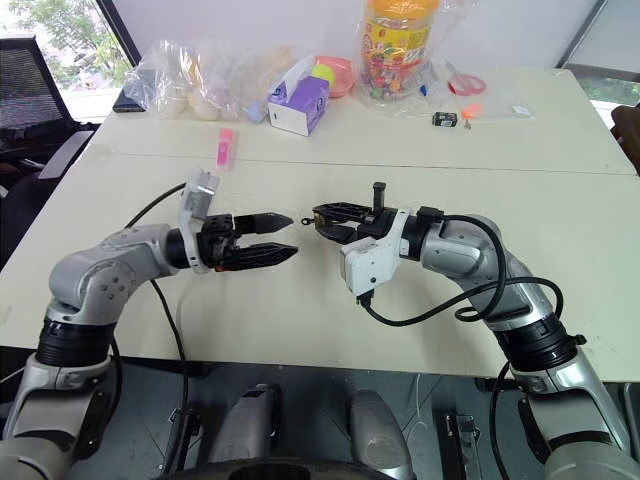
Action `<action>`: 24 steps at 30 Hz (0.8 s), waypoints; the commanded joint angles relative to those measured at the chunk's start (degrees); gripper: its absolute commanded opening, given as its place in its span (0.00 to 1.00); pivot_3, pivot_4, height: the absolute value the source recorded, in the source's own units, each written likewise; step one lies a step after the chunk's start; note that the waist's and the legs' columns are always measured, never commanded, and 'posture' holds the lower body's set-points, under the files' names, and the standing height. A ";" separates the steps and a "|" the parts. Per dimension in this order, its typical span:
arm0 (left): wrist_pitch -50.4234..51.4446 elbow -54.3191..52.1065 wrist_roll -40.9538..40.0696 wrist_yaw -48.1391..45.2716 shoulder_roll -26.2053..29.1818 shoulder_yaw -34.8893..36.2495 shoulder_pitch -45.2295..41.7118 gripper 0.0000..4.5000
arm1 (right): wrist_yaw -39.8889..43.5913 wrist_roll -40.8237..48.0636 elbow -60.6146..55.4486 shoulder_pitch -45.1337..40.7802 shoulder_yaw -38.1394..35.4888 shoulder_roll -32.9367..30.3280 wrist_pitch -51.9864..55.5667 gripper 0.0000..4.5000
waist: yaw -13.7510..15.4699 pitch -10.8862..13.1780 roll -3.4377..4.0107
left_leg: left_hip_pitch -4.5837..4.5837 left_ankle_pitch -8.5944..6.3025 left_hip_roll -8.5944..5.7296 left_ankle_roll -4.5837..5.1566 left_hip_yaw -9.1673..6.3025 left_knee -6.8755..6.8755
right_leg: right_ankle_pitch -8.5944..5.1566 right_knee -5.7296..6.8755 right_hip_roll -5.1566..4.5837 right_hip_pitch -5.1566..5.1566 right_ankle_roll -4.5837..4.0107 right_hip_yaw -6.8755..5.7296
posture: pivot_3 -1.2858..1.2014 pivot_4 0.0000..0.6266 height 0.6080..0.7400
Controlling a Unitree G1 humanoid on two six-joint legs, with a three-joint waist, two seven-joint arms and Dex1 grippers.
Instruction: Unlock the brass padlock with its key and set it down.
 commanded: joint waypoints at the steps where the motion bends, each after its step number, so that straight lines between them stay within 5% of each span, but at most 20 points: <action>1: -2.13 0.87 0.97 0.52 -1.88 0.13 -2.13 0.90 | -0.21 0.96 -1.17 -1.05 -0.83 0.22 -0.27 0.16 | 0.05 0.00 0.00 | 0.00 0.00 0.00 0.00 0.00 0.00 | 0.00 -0.01 -0.01 0.01 0.00 0.00 | 0.52 0.24 1.00; 10: -2.13 4.07 1.09 0.60 -6.82 -0.12 -5.09 0.90 | -0.23 0.80 -1.70 -0.79 -1.02 0.33 -0.01 0.16 | -0.23 0.00 0.00 | 0.00 0.00 0.01 0.00 0.02 -0.02 | 0.00 -0.01 0.01 -0.01 0.00 0.01 | 0.52 0.24 1.00; 15: -2.76 4.40 2.80 -0.12 -7.29 -1.66 -5.06 0.54 | -0.17 0.89 -2.29 -0.63 -1.19 0.25 0.48 0.16 | -0.08 0.00 0.00 | 0.00 0.00 0.00 0.00 0.02 -0.01 | 0.00 -0.02 0.00 0.00 0.00 0.01 | 0.52 0.24 1.00; 20: -4.00 5.70 4.98 -0.18 -8.19 -2.87 -5.22 0.02 | -0.18 0.91 -2.47 -0.81 -1.19 0.33 0.65 0.16 | -0.01 0.00 0.00 | 0.00 0.00 -0.01 0.00 0.02 0.00 | 0.00 -0.02 0.00 0.01 0.00 0.01 | 0.52 0.24 1.00; 24: -4.45 6.18 5.83 -0.29 -8.77 -3.31 -5.15 0.02 | -0.12 0.87 -2.75 -0.82 -1.14 0.37 0.80 0.16 | -0.04 0.00 0.00 | 0.00 0.00 0.00 0.00 0.02 -0.01 | 0.00 -0.02 0.00 0.00 0.00 0.01 | 0.52 0.24 1.00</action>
